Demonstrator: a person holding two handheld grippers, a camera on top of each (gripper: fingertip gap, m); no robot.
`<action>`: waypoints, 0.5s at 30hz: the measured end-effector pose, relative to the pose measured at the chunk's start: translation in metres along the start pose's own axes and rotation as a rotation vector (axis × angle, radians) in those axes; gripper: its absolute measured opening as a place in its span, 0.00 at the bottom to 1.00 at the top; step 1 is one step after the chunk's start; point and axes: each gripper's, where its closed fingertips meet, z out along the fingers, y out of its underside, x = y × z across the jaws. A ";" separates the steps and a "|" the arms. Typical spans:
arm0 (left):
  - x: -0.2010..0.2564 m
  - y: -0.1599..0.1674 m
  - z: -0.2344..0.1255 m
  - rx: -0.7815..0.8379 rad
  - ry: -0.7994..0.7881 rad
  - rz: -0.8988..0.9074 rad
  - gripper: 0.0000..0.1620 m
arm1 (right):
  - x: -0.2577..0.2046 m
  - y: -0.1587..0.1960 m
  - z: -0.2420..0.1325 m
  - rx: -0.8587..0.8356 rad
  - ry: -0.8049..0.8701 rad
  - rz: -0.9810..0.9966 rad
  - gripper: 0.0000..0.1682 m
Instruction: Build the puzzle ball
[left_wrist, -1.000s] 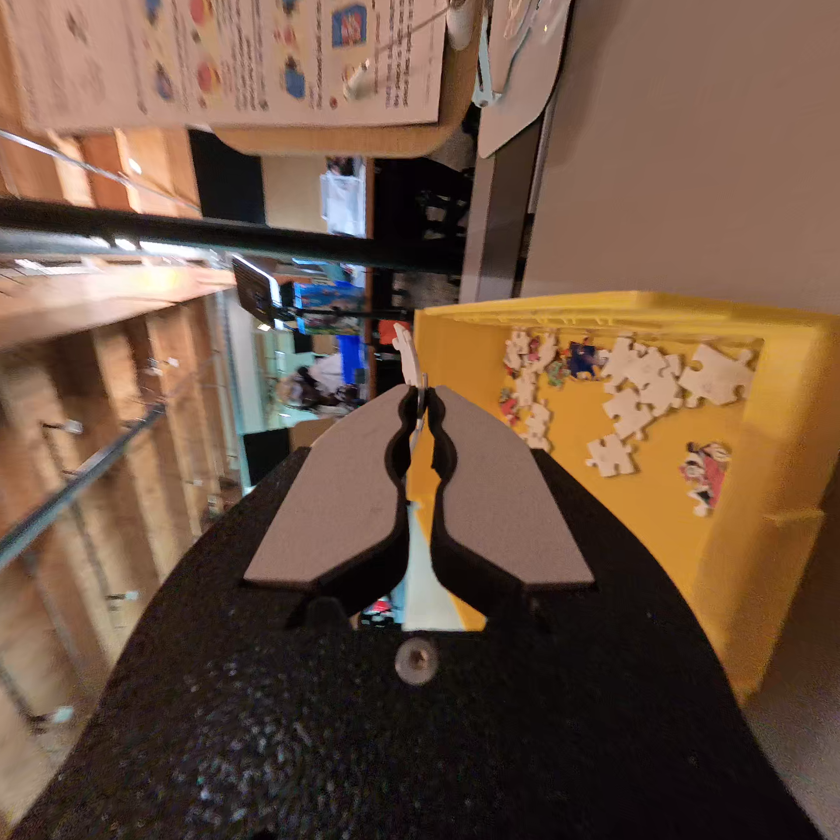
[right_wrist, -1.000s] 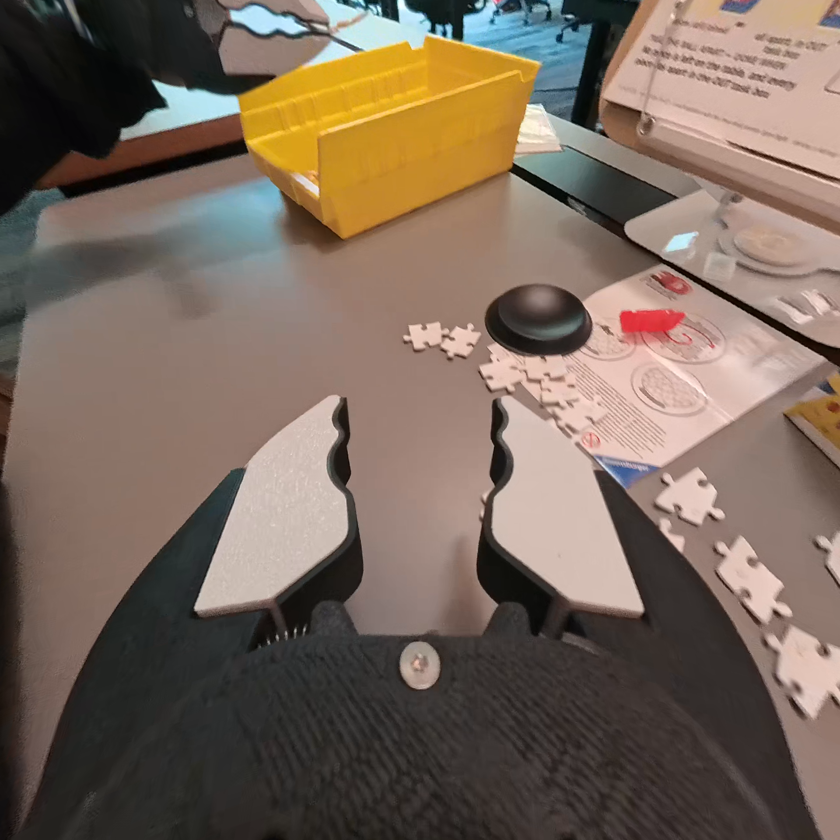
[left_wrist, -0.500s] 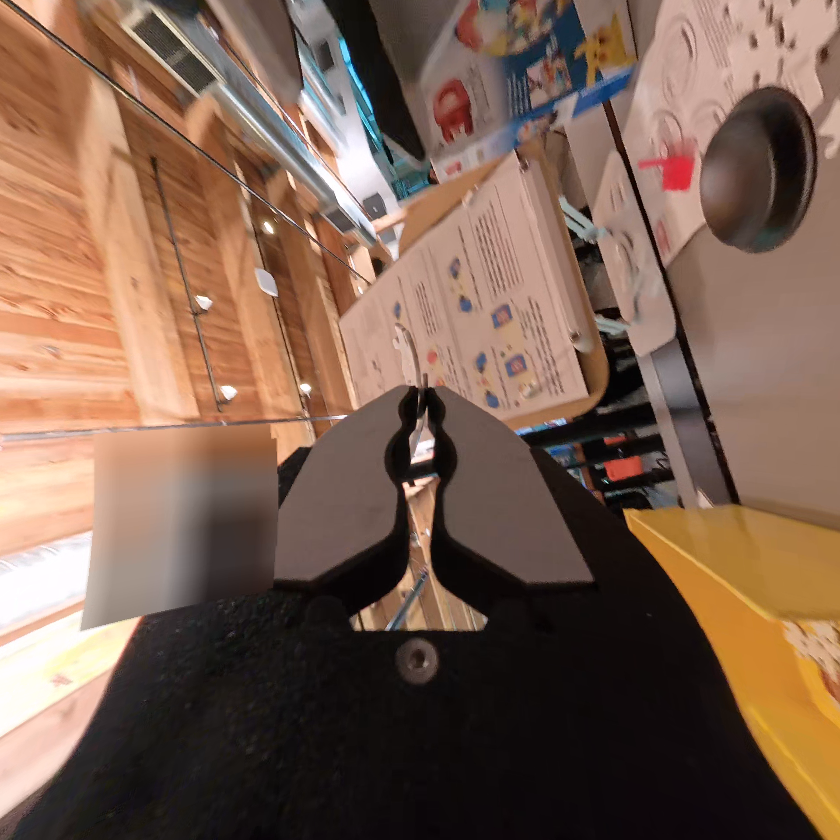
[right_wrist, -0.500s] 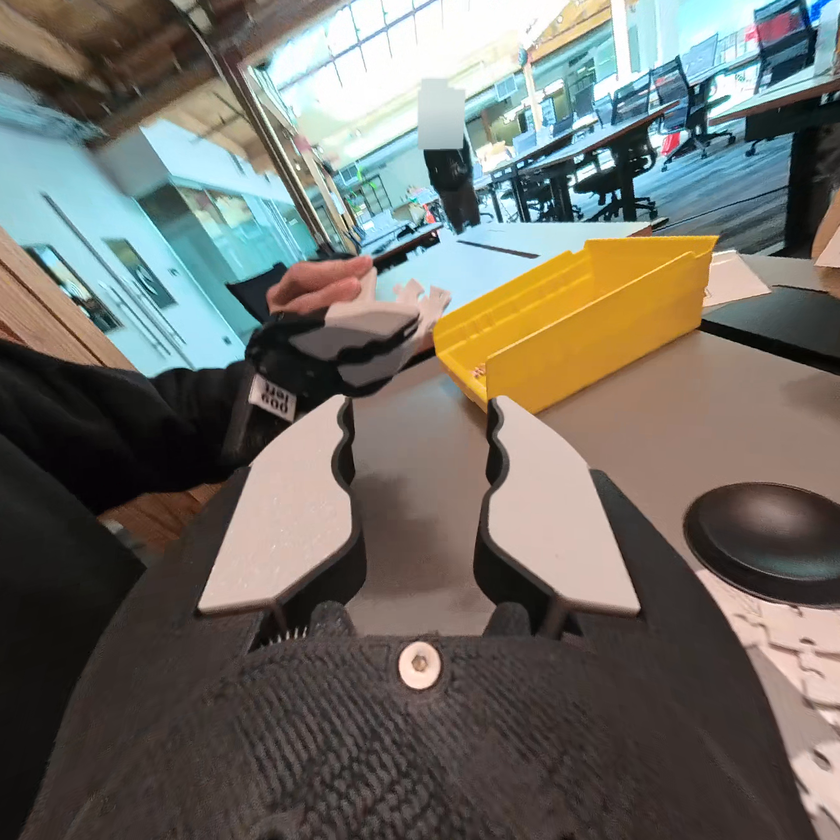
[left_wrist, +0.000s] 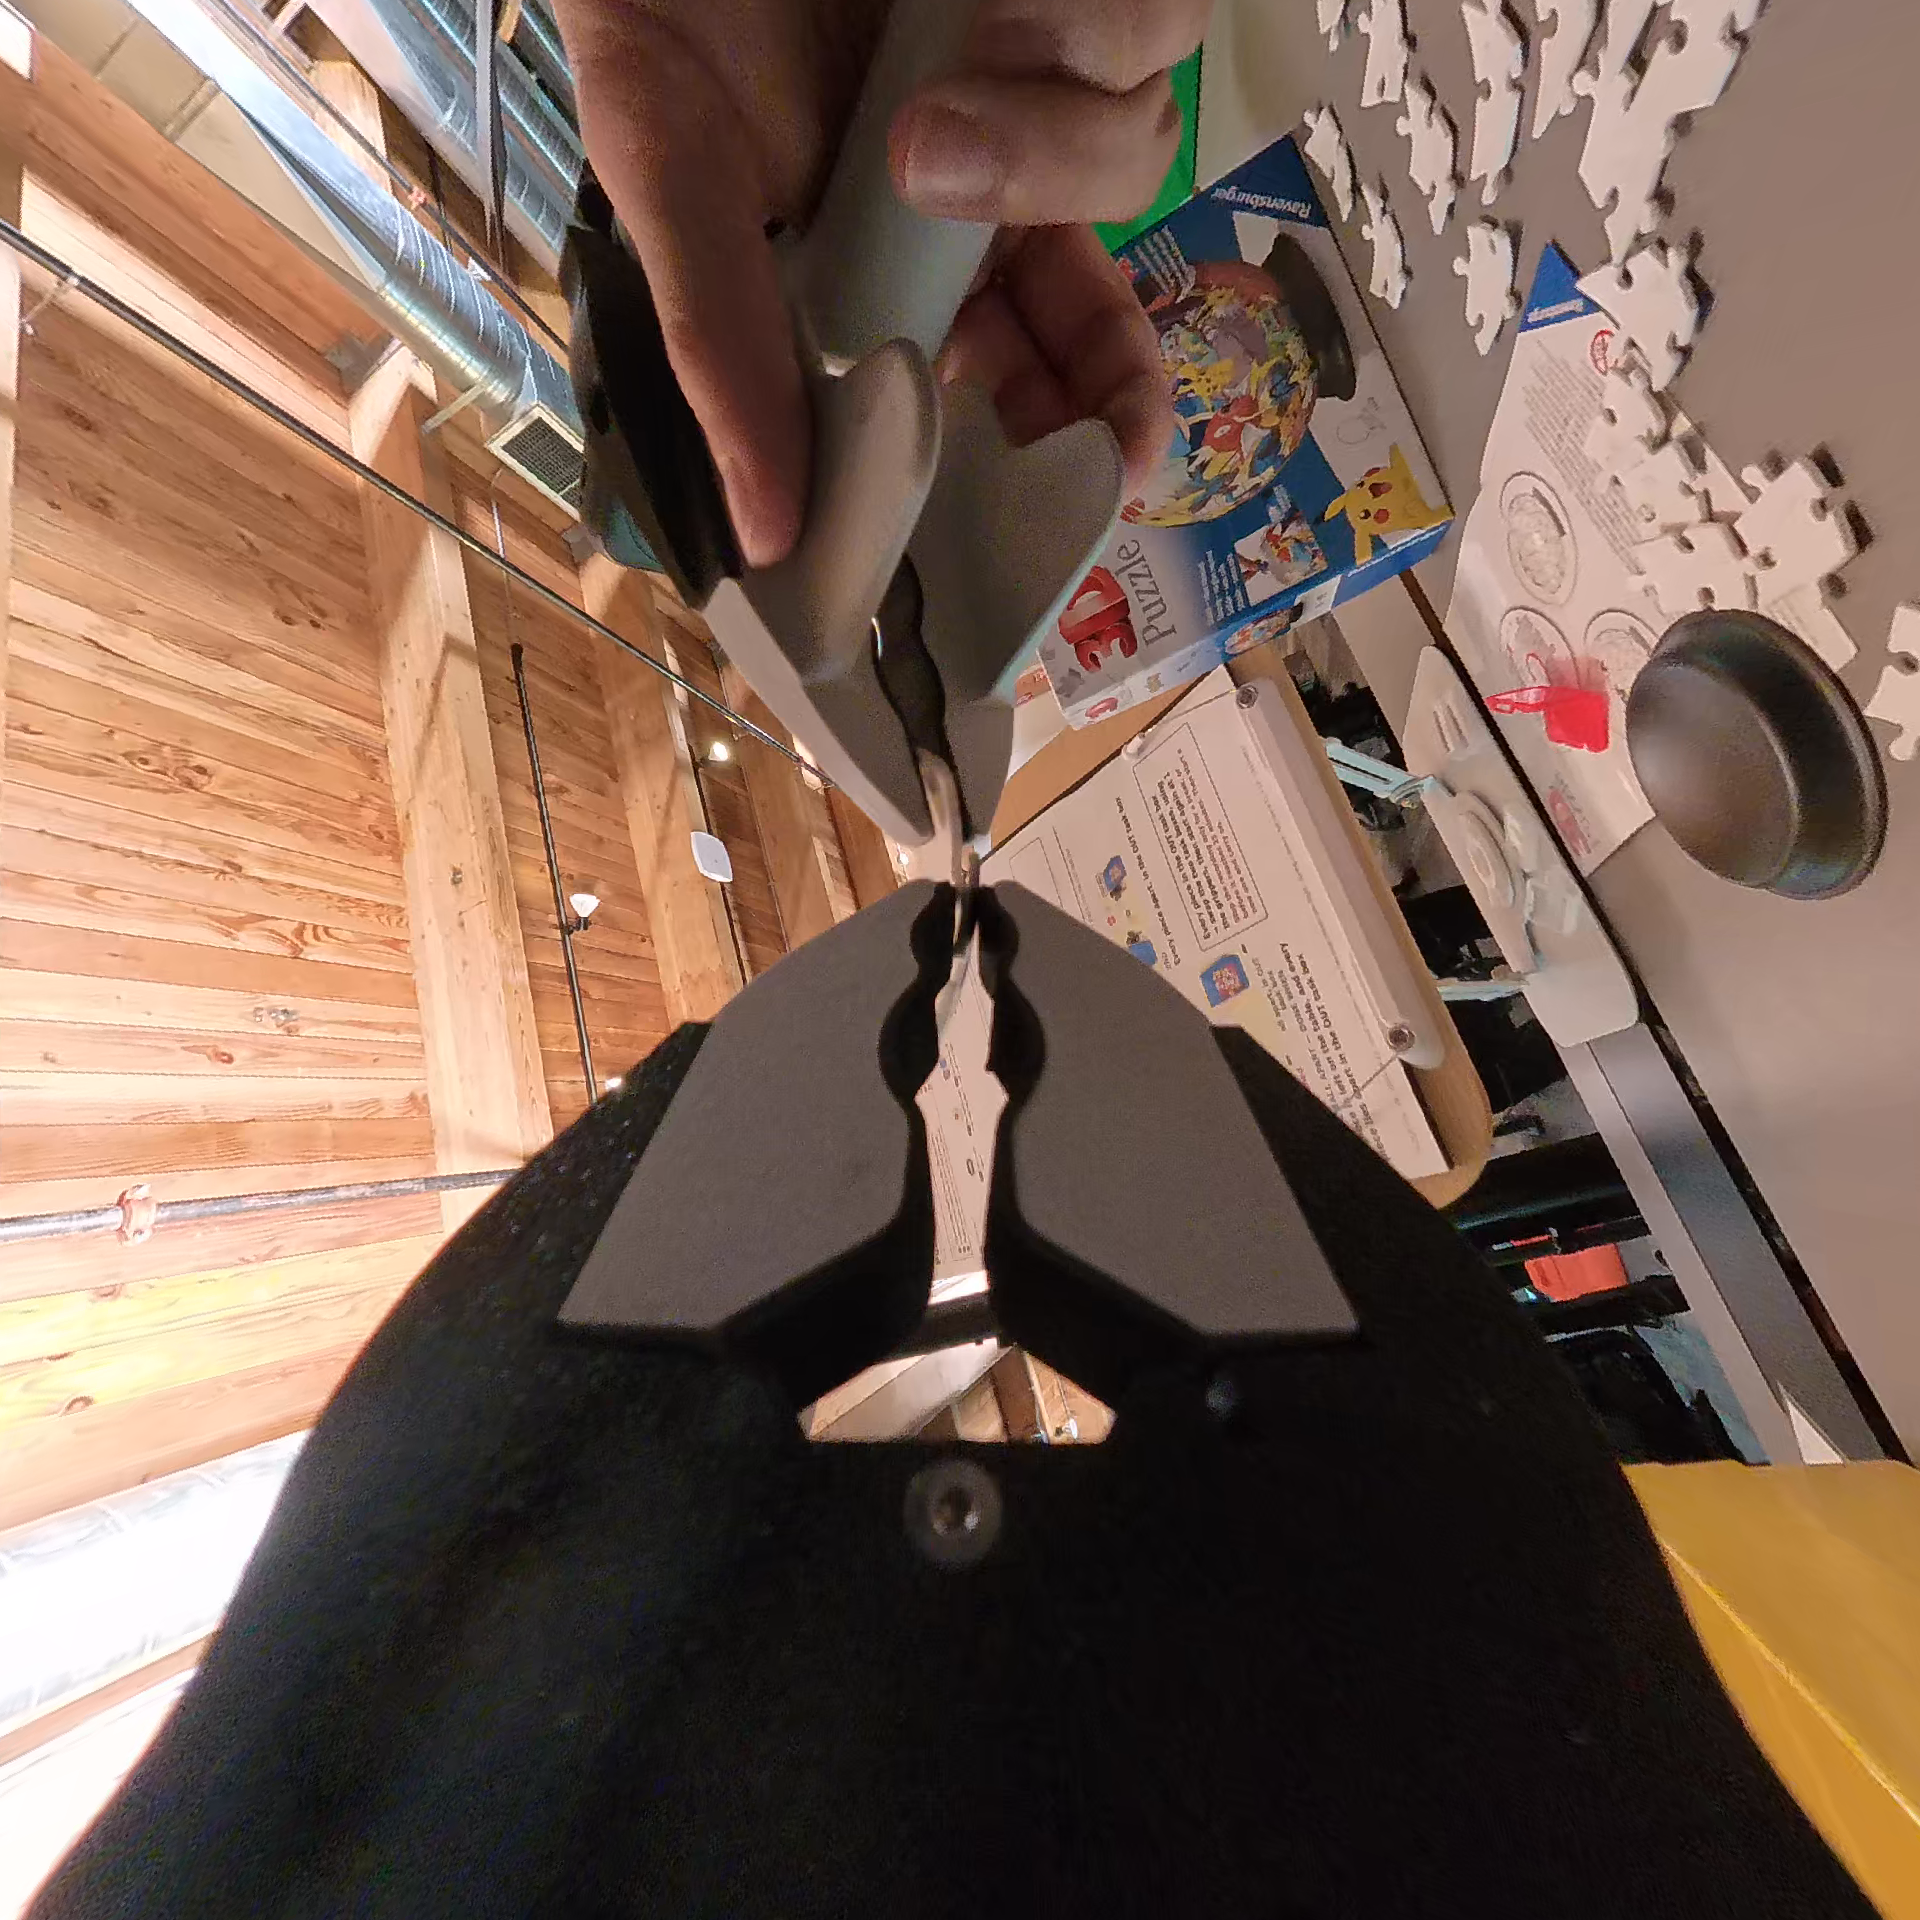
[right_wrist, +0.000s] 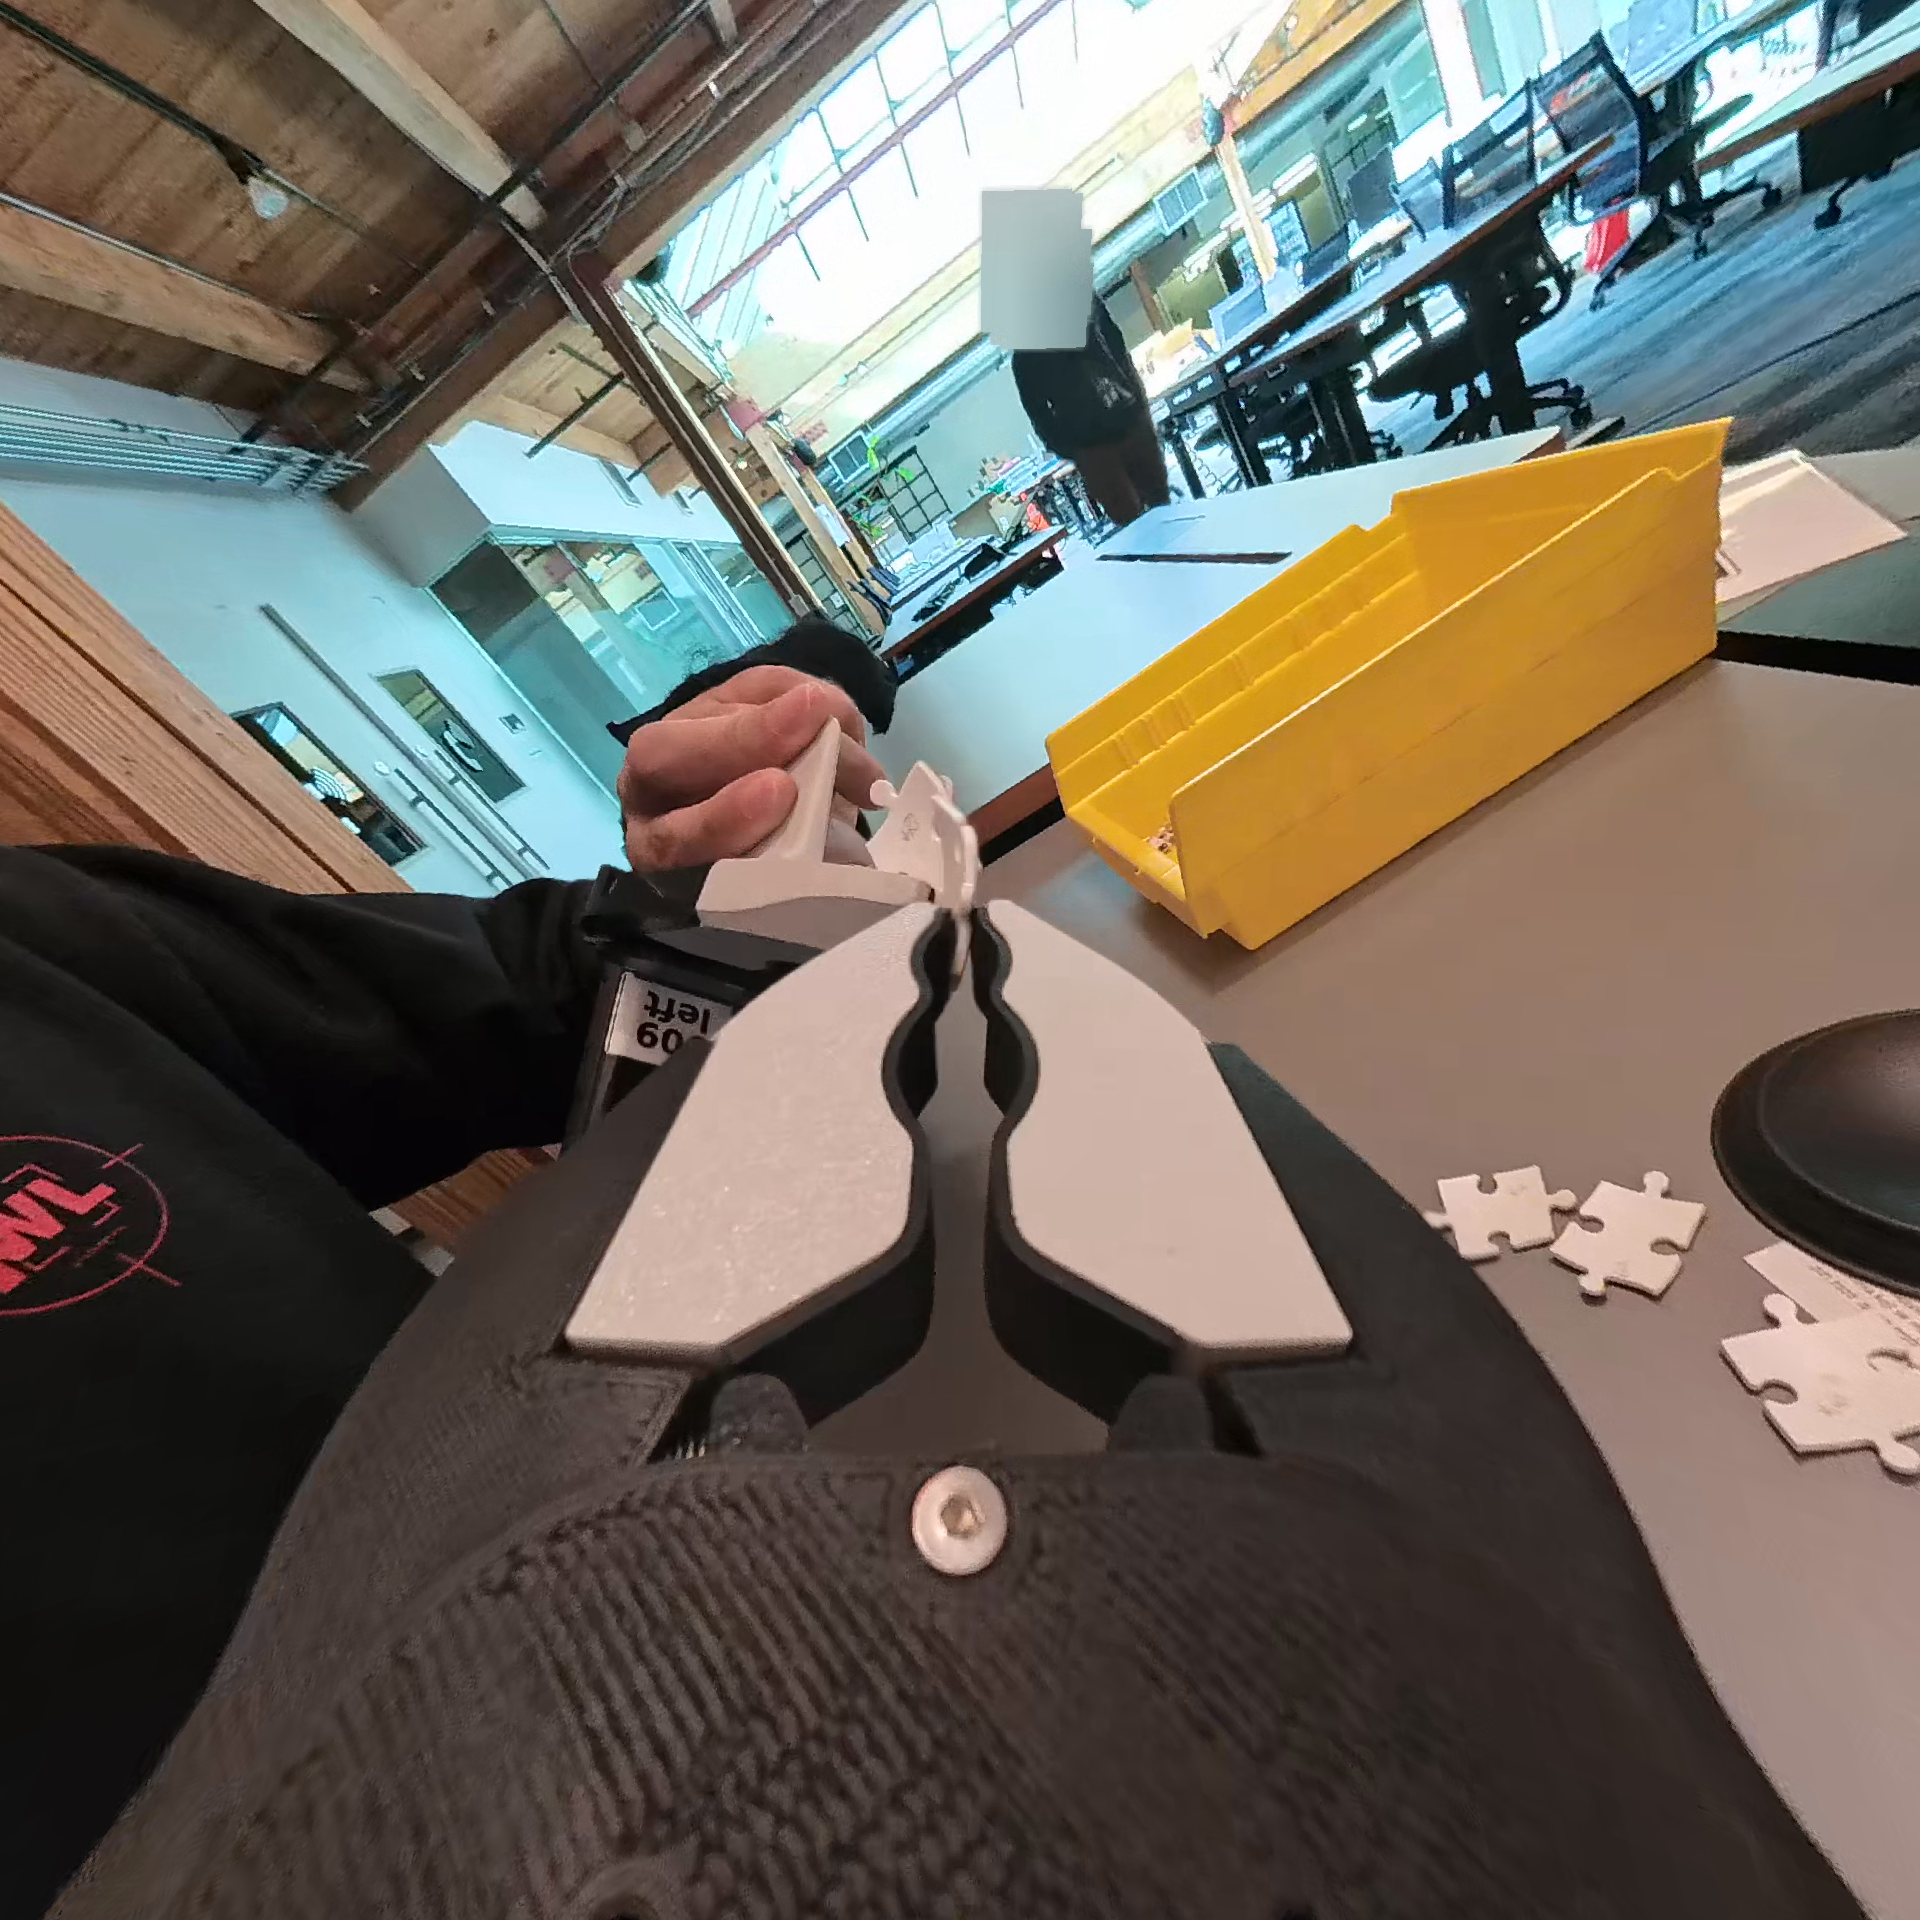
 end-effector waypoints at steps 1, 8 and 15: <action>0.001 -0.001 0.001 0.004 0.004 0.007 0.02 | 0.001 0.001 -0.001 -0.008 0.001 0.013 0.02; 0.011 -0.001 0.008 -0.028 0.029 0.022 0.01 | 0.013 -0.007 -0.010 0.062 0.066 0.060 0.02; 0.014 0.001 0.009 -0.053 0.028 -0.033 0.01 | 0.026 -0.017 -0.048 0.101 0.154 0.072 0.02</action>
